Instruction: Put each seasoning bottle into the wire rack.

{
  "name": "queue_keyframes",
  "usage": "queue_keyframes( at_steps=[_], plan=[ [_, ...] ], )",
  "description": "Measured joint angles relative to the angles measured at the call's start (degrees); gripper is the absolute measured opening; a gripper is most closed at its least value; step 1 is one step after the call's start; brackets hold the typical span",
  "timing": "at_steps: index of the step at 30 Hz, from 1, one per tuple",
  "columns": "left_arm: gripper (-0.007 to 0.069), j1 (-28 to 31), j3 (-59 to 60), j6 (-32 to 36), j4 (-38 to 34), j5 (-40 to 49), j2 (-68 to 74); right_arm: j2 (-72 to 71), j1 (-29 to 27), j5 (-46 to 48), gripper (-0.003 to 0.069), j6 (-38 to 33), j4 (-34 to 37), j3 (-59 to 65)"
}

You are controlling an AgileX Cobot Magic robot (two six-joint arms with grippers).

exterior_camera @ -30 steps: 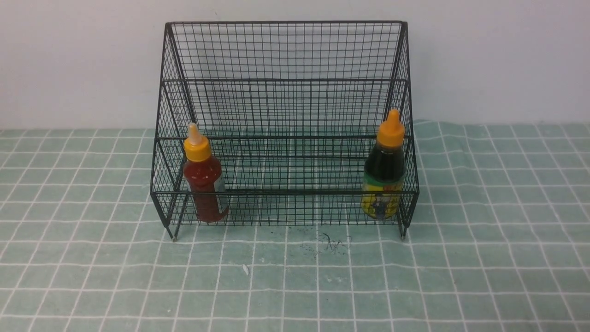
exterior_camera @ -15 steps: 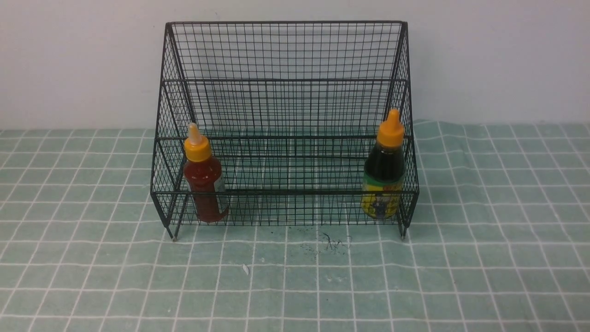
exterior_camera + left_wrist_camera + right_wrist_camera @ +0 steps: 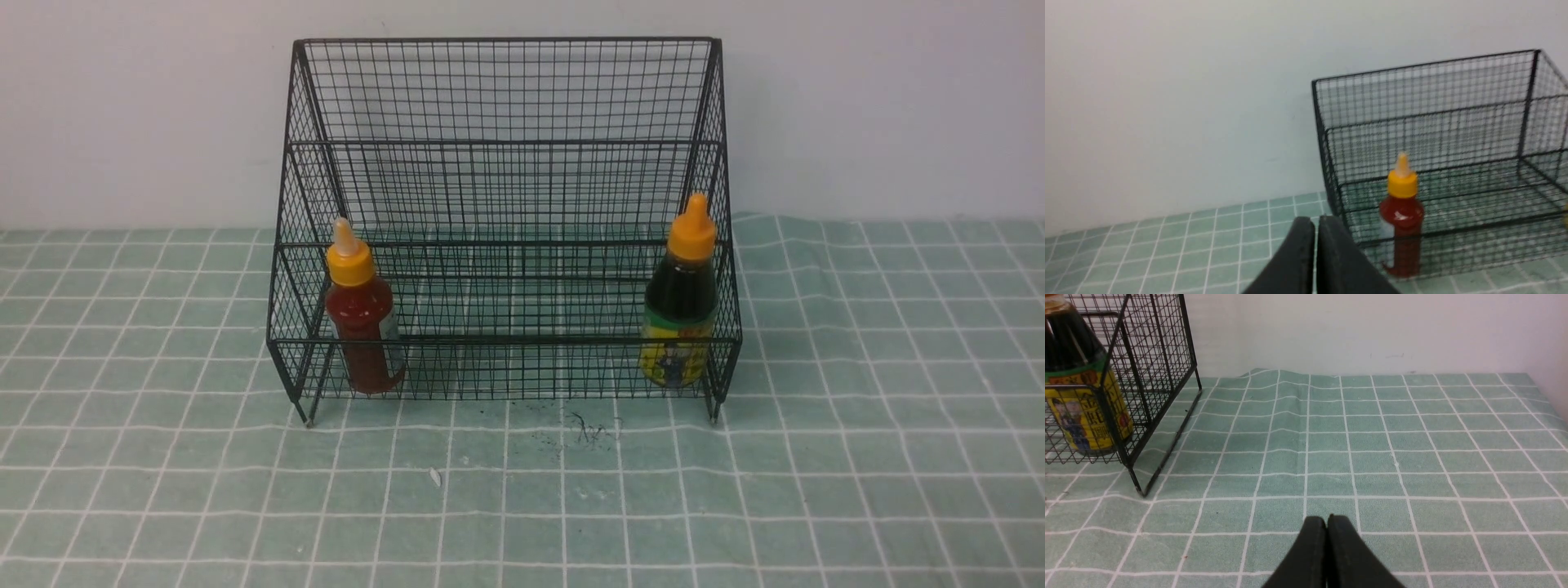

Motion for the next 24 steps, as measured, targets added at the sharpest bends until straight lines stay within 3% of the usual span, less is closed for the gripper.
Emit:
queue_keyframes(
  at_steps=[9, 24],
  plan=[
    [-0.0006, 1.8, 29.6, 0.3, 0.1, -13.6, -8.9, 0.0, 0.0, 0.0, -0.0015, 0.0, 0.0, 0.0],
    [-0.0006, 1.8, 31.0, 0.3, -0.7, -9.5, -8.9, 0.0, 0.0, 0.0, -0.0015, 0.0, 0.0, 0.0]
  ],
)
